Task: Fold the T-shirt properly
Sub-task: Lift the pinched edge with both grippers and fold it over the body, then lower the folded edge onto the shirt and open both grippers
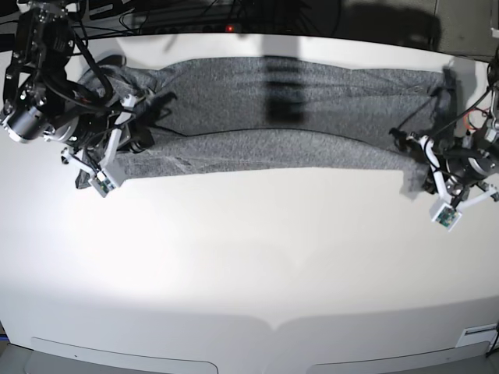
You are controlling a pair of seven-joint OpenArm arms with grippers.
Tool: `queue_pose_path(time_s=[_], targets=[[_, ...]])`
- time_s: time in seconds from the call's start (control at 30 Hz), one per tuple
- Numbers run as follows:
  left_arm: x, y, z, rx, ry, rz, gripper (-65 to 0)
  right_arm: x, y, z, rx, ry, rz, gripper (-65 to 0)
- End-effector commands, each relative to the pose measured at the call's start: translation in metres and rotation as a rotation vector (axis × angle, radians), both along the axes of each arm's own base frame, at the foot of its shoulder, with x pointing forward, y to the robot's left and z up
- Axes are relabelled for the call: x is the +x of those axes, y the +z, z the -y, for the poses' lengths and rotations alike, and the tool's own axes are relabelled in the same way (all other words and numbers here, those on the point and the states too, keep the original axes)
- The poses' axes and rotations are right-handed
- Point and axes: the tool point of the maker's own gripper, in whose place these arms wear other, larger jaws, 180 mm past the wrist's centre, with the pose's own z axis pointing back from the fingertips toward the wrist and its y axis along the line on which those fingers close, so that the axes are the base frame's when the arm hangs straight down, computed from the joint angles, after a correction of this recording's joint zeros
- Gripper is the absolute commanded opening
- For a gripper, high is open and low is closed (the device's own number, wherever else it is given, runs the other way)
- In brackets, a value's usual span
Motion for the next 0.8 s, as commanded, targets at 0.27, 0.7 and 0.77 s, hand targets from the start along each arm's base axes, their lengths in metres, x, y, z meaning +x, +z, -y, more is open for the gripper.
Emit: queue_pose_path(time_s=[0.27, 0.7, 0.77], targets=[[-0.034, -0.025, -0.017, 0.075, 0.04, -0.067, -65.0, -0.02, -0.009, 0.007, -0.02, -0.001, -0.041, -65.0], [-0.075, -0.053, -0.016, 0.083, 0.018, -0.127, -65.0, -0.045, -0.025, 0.006, -0.017, -0.001, -0.114, -65.0], [-0.075, -0.053, -0.015, 0.081, 0.017, -0.124, -65.0, -0.045, -0.025, 0.006, -0.016, -0.001, -0.114, -65.0]])
